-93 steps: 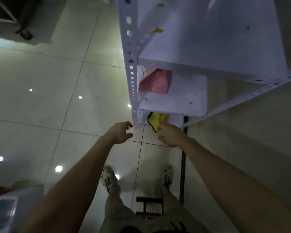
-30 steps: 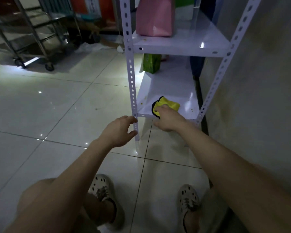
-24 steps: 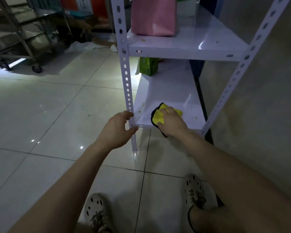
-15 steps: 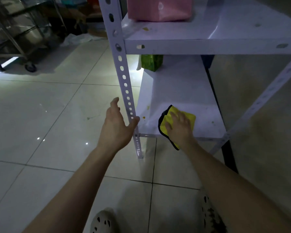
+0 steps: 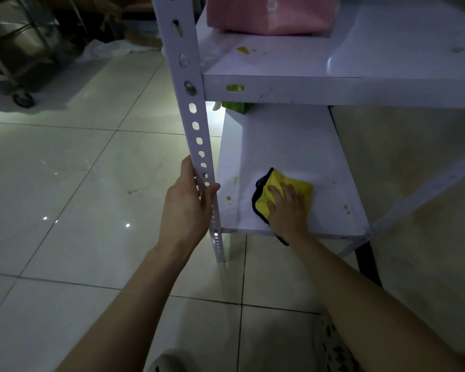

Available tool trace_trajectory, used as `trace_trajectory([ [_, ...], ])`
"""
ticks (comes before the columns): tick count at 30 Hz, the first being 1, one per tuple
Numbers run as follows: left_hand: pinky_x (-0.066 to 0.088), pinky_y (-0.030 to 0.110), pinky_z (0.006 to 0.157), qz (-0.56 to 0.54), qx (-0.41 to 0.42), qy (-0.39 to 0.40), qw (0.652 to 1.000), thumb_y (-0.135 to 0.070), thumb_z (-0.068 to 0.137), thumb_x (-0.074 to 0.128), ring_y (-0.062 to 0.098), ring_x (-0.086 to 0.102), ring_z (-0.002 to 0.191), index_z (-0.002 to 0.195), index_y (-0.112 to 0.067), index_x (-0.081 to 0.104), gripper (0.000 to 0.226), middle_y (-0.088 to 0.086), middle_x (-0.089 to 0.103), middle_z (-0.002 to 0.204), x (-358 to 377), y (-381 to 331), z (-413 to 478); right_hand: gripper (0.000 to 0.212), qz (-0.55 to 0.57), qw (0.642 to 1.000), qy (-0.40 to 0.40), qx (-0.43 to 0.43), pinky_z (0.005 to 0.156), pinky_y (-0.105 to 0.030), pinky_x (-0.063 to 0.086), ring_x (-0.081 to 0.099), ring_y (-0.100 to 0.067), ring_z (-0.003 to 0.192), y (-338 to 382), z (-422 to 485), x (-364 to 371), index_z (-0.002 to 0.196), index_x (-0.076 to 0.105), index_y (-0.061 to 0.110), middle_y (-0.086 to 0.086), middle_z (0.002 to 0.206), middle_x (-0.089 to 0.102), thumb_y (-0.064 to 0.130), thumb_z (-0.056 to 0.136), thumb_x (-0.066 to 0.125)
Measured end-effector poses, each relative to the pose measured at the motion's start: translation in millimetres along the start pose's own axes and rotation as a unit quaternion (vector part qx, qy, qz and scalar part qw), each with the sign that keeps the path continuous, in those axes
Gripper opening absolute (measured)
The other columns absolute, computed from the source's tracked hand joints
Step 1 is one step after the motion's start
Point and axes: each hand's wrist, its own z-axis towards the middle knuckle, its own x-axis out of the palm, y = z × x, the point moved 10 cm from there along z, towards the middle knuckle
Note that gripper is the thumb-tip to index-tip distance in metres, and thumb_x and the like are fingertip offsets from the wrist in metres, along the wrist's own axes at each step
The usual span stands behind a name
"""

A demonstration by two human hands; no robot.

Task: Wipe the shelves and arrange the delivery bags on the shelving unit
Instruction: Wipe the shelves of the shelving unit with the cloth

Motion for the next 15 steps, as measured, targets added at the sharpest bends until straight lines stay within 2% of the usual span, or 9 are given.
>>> trace_trajectory([
  [4, 0.065, 0.052, 0.083, 0.009, 0.006, -0.010, 1.000, -0.016, 0.104, 0.070, 0.032, 0.075, 0.098, 0.143, -0.020, 0.045, 0.047, -0.017, 0.066, 0.108, 1.5, -0.3, -3.0, 0.054, -0.018, 0.999, 0.039, -0.003, 0.125, -0.052, 0.015, 0.028, -0.035, 0.155, 10.5, 74.8, 14.4, 0.157, 0.045, 0.022, -0.015, 0.166, 0.034, 0.040, 0.107, 0.037],
  [8, 0.065, 0.049, 0.081, 0.019, 0.012, -0.013, 1.000, -0.015, 0.103, 0.071, 0.031, 0.075, 0.095, 0.142, -0.015, 0.046, 0.046, -0.014, 0.067, 0.109, 0.9, -2.8, -4.2, 0.054, -0.023, 0.997, 0.058, -0.045, 0.127, -0.053, 0.010, 0.023, -0.034, 0.156, 50.1, 130.6, 33.5, 0.161, 0.038, 0.025, -0.013, 0.168, 0.029, 0.040, 0.109, 0.039],
  [10, 0.066, 0.046, 0.081, 0.029, 0.005, -0.013, 0.999, -0.016, 0.103, 0.072, 0.031, 0.075, 0.097, 0.141, -0.014, 0.047, 0.047, -0.010, 0.071, 0.114, -0.6, -2.7, -2.8, 0.055, -0.040, 0.994, 0.068, -0.078, 0.127, -0.055, 0.010, 0.022, -0.034, 0.157, 75.7, 141.3, 50.9, 0.161, 0.036, 0.030, -0.011, 0.170, 0.027, 0.042, 0.108, 0.035],
  [13, 0.066, 0.050, 0.079, 0.047, 0.007, -0.013, 0.999, -0.016, 0.102, 0.073, 0.035, 0.076, 0.097, 0.142, -0.014, 0.046, 0.048, -0.003, 0.075, 0.120, -2.2, -2.9, -2.1, 0.069, -0.064, 0.986, 0.080, -0.130, 0.124, -0.057, 0.016, 0.026, -0.036, 0.155, 105.0, 127.5, 64.2, 0.158, 0.043, 0.032, -0.008, 0.167, 0.032, 0.050, 0.098, 0.014],
  [15, 0.065, 0.053, 0.076, 0.052, 0.017, -0.010, 0.998, -0.015, 0.102, 0.073, 0.037, 0.076, 0.095, 0.140, -0.014, 0.046, 0.048, 0.000, 0.076, 0.118, -3.3, -5.1, -1.8, 0.062, -0.037, 0.986, 0.064, -0.152, 0.121, -0.057, 0.022, 0.035, -0.039, 0.150, 113.7, 102.8, 57.2, 0.153, 0.051, 0.029, -0.012, 0.162, 0.040, 0.047, 0.101, 0.023],
])
